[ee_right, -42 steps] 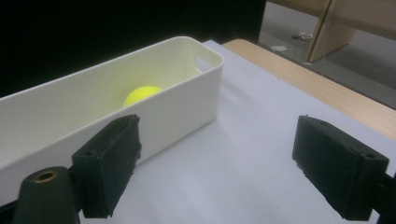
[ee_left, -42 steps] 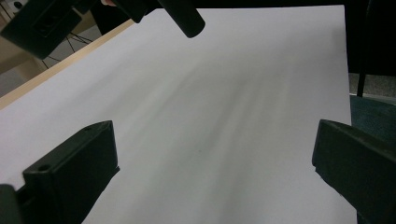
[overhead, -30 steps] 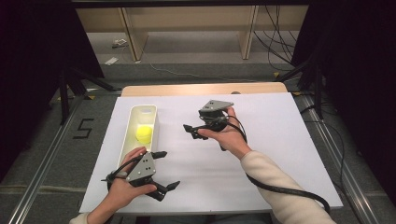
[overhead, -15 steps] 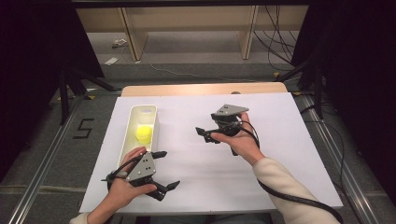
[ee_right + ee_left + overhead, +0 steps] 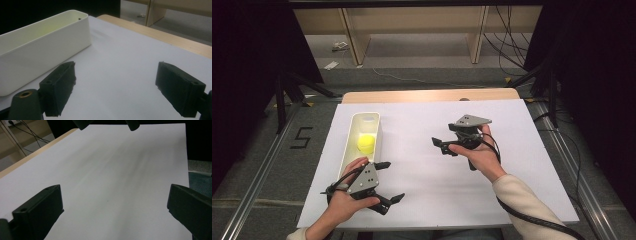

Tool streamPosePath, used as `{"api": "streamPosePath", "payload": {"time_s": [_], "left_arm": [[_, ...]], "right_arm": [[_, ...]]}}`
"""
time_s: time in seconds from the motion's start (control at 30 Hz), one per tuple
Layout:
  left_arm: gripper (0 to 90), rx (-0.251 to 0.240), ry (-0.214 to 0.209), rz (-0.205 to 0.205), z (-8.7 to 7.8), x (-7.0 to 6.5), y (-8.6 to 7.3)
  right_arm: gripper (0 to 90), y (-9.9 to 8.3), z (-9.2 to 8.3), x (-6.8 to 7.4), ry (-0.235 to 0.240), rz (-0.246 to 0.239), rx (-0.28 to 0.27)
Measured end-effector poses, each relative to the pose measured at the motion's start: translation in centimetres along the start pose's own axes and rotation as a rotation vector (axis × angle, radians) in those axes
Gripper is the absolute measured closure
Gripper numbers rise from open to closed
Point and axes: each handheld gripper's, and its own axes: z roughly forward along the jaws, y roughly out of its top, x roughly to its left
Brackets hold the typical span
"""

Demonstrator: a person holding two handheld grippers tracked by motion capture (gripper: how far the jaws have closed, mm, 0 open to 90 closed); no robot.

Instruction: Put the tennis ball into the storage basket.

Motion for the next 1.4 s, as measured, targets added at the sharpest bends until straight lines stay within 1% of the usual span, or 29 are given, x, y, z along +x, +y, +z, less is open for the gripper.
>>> {"api": "streamPosePath", "payload": {"time_s": [0.2, 0.6, 0.7, 1.17, 1.4], "left_arm": [[0.0, -0.002, 0.005, -0.002, -0.1, 0.1, 0.0], [0.0, -0.007, 0.008, -0.001, -0.1, 0.1, 0.1], [0.0, -0.009, 0.01, -0.005, -0.2, 0.1, 0.1], [0.0, -0.009, 0.013, -0.01, -0.3, 0.2, 0.0], [0.0, -0.01, 0.02, -0.01, -0.4, 0.3, 0.0]], "right_arm": [[16.9, -0.4, -0.9, -0.3, -0.009, 0.006, -0.002], [16.9, -1.6, -2.9, -1.2, -0.042, 0.016, -0.01], [16.9, -1.9, -3.6, -1.4, -0.052, 0.014, -0.013], [17.2, -3.9, -6.9, -2.5, -0.09, 0.04, -0.014], [17.2, -4.5, -7.6, -2.6, -0.094, 0.043, -0.011]]}}
